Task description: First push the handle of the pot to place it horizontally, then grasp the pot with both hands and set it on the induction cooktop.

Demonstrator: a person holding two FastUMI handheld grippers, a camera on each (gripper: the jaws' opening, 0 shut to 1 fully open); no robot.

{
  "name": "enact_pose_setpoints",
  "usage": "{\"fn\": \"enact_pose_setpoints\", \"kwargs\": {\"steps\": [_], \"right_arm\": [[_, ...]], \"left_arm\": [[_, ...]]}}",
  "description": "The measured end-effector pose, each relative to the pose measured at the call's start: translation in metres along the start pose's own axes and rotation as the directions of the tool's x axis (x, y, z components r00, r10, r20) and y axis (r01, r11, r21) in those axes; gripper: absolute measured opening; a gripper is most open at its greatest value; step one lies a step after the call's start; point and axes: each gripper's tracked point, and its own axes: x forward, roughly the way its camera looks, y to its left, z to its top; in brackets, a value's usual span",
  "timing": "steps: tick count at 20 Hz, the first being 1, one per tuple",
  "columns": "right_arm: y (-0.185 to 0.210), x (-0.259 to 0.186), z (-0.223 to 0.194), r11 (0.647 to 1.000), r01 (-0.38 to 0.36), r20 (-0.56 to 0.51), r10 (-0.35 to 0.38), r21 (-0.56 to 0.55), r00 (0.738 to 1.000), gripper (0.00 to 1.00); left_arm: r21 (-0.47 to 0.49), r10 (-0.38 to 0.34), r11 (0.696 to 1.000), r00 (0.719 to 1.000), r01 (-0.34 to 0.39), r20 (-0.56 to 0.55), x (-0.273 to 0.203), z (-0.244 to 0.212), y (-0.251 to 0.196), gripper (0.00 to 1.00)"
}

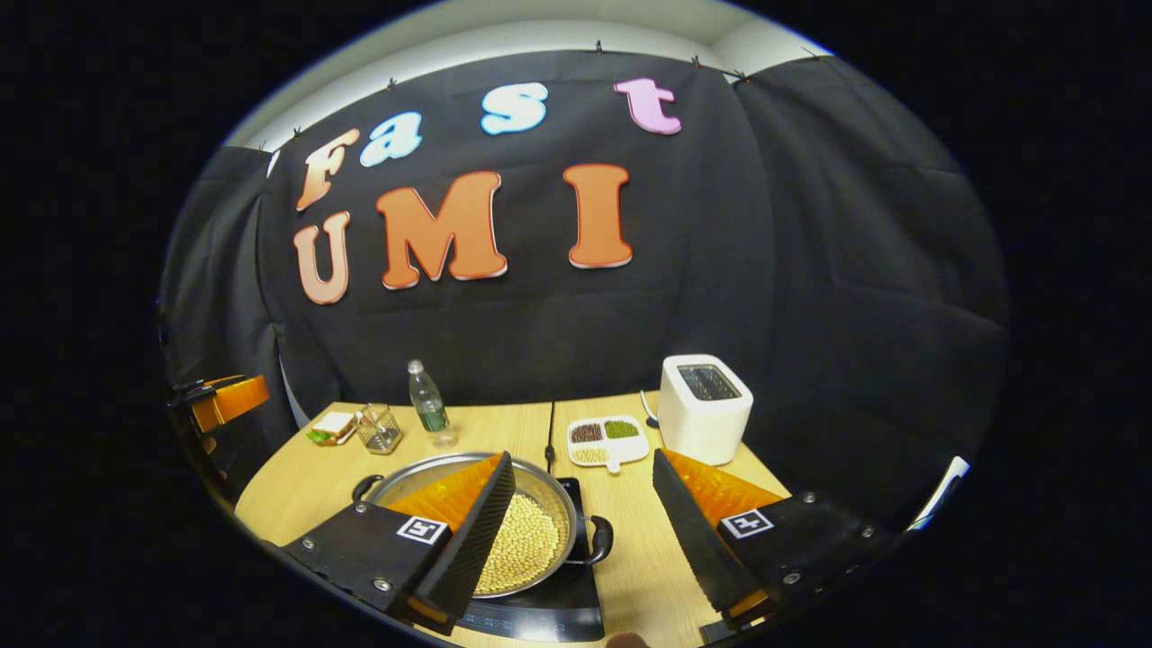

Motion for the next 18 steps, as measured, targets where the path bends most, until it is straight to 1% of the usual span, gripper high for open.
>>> {"fn": "enact_pose_setpoints", "kwargs": {"steps": [1,2,5,7,8,10,11,12,13,16,17,18], "right_arm": [[0.000,-0.014,0.014,1.000,-0.003,0.031,0.003,0.003,1.000,0.95],[0.001,-0.029,0.028,1.000,-0.006,0.062,0.005,0.003,0.998,0.95],[0.001,-0.064,0.052,1.000,-0.002,0.124,0.002,-0.004,0.992,0.95],[0.002,-0.083,0.063,1.000,-0.006,0.156,0.008,-0.013,0.988,0.95],[0.002,-0.090,0.068,1.000,-0.007,0.170,0.009,-0.014,0.985,0.95],[0.001,-0.099,0.073,1.000,-0.008,0.188,0.008,-0.001,0.982,0.95],[0.000,-0.101,0.074,1.000,-0.011,0.191,0.010,0.006,0.982,0.95],[-0.001,-0.101,0.072,1.000,-0.015,0.190,0.013,0.011,0.982,0.95],[-0.002,-0.101,0.071,1.000,-0.016,0.188,0.012,0.018,0.982,0.95],[-0.006,-0.093,0.065,1.000,-0.015,0.178,0.010,0.024,0.984,0.95],[-0.007,-0.091,0.063,0.999,-0.017,0.175,0.012,0.027,0.985,1.00],[-0.008,-0.089,0.063,0.999,-0.018,0.174,0.013,0.030,0.985,1.00]], "left_arm": [[0.001,0.012,1.000,0.999,-0.012,0.036,-0.017,0.013,0.010,0.79],[-0.001,0.024,1.000,0.998,-0.024,0.065,-0.028,0.025,0.016,0.80],[-0.003,0.072,0.997,0.989,-0.072,0.131,-0.059,0.050,0.043,0.80],[-0.021,0.132,0.991,0.977,-0.130,0.165,-0.074,0.067,0.068,0.78],[-0.024,0.149,0.989,0.974,-0.148,0.171,-0.079,0.071,0.077,0.80],[-0.022,0.177,0.984,0.970,-0.176,0.166,-0.088,0.066,0.087,0.77],[-0.028,0.165,0.986,0.976,-0.162,0.146,-0.089,0.059,0.082,0.78],[-0.041,0.137,0.990,0.984,-0.133,0.117,-0.087,0.050,0.072,0.77],[-0.053,0.114,0.993,0.989,-0.110,0.092,-0.082,0.041,0.065,0.79],[-0.042,0.108,0.994,0.991,-0.105,0.077,-0.073,0.035,0.063,0.78],[-0.045,0.096,0.995,0.992,-0.093,0.077,-0.072,0.037,0.057,0.78],[-0.045,0.085,0.996,0.993,-0.082,0.076,-0.070,0.036,0.051,0.79]]}}
